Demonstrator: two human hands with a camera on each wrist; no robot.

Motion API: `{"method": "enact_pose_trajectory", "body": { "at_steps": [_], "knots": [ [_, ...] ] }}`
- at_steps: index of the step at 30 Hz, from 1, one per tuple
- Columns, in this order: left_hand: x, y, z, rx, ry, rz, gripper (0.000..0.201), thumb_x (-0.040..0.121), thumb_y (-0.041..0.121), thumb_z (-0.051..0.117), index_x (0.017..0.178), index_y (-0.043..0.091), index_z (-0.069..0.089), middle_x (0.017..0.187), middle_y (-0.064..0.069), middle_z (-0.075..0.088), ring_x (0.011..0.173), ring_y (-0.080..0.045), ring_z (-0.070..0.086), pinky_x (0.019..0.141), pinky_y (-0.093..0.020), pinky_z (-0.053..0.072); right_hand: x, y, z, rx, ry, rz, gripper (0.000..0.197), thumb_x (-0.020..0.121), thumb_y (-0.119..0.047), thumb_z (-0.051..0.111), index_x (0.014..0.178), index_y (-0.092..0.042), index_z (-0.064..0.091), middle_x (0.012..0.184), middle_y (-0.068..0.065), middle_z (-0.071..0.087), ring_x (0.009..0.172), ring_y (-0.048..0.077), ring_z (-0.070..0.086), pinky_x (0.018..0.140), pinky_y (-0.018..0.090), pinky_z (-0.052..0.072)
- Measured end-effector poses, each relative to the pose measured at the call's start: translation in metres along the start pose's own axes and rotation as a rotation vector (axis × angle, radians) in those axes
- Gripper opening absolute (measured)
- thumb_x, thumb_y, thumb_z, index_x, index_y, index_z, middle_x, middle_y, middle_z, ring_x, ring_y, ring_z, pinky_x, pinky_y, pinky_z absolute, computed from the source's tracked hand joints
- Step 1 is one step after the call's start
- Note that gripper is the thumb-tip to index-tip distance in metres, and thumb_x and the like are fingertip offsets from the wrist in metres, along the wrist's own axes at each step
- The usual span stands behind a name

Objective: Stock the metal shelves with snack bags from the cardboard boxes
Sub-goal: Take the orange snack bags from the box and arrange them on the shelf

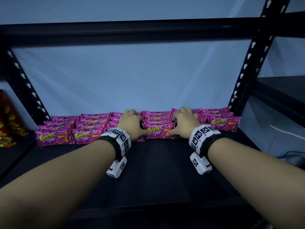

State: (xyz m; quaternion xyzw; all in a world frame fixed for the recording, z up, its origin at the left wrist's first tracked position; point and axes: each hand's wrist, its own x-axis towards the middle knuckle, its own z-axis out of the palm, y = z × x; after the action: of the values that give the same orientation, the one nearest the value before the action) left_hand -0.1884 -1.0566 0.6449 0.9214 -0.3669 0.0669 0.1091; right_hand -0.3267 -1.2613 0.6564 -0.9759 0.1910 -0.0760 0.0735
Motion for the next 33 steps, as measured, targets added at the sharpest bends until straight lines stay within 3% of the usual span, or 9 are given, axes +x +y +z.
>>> {"method": "enact_pose_trajectory", "body": {
  "at_steps": [5, 9, 13, 18, 25, 33],
  "knots": [
    [-0.002, -0.003, -0.002, 0.005, -0.002, 0.006, 0.075, 0.073, 0.073, 0.074, 0.131, 0.026, 0.066, 0.129, -0.002, 0.053, 0.129, -0.026, 0.040, 0.111, -0.046, 0.039, 0.000, 0.000, -0.002, 0.005, -0.007, 0.021, 0.080, 0.056, -0.076, 0.083, 0.113, -0.025, 0.060, 0.114, -0.004, 0.048, 0.116, 0.021, 0.042, 0.096, 0.047, 0.040],
    [-0.003, -0.003, -0.003, 0.022, 0.032, 0.014, 0.085, 0.063, 0.078, 0.076, 0.123, 0.021, 0.058, 0.120, -0.002, 0.054, 0.119, -0.026, 0.046, 0.105, -0.044, 0.043, 0.000, -0.001, -0.003, 0.002, 0.011, 0.003, 0.097, 0.055, -0.075, 0.084, 0.131, -0.024, 0.050, 0.127, -0.003, 0.050, 0.123, 0.023, 0.042, 0.101, 0.049, 0.040],
    [0.002, -0.001, -0.006, 0.063, 0.026, 0.090, 0.101, 0.058, 0.081, 0.076, 0.134, 0.020, 0.050, 0.127, 0.000, 0.054, 0.123, -0.026, 0.046, 0.110, -0.046, 0.038, 0.002, -0.004, -0.004, -0.015, -0.017, -0.069, 0.110, 0.059, -0.070, 0.086, 0.148, -0.023, 0.040, 0.140, -0.003, 0.052, 0.134, 0.024, 0.037, 0.106, 0.052, 0.033],
    [0.014, 0.008, -0.007, 0.108, -0.066, 0.119, 0.109, 0.062, 0.077, 0.078, 0.148, 0.022, 0.041, 0.139, 0.001, 0.053, 0.136, -0.027, 0.040, 0.120, -0.054, 0.023, 0.009, -0.009, -0.005, -0.036, -0.062, -0.082, 0.112, 0.057, -0.070, 0.087, 0.149, -0.025, 0.040, 0.141, -0.004, 0.053, 0.136, 0.023, 0.035, 0.106, 0.050, 0.031],
    [0.017, 0.014, -0.006, 0.112, -0.086, 0.122, 0.107, 0.058, 0.072, 0.081, 0.146, 0.023, 0.045, 0.136, -0.001, 0.052, 0.130, -0.027, 0.042, 0.115, -0.051, 0.030, 0.010, -0.003, -0.009, -0.051, -0.048, -0.120, 0.119, 0.053, -0.072, 0.087, 0.151, -0.027, 0.038, 0.146, -0.004, 0.048, 0.138, 0.023, 0.034, 0.107, 0.050, 0.032],
    [0.022, 0.066, 0.004, 0.007, -0.035, 0.244, 0.111, 0.059, 0.082, 0.075, 0.146, 0.020, 0.044, 0.136, -0.002, 0.053, 0.129, -0.027, 0.044, 0.113, -0.048, 0.035, -0.006, 0.059, -0.034, -0.068, -0.049, -0.017, 0.131, 0.050, -0.071, 0.090, 0.157, -0.024, 0.029, 0.154, -0.001, 0.044, 0.143, 0.024, 0.032, 0.111, 0.050, 0.032]
  ]
}}
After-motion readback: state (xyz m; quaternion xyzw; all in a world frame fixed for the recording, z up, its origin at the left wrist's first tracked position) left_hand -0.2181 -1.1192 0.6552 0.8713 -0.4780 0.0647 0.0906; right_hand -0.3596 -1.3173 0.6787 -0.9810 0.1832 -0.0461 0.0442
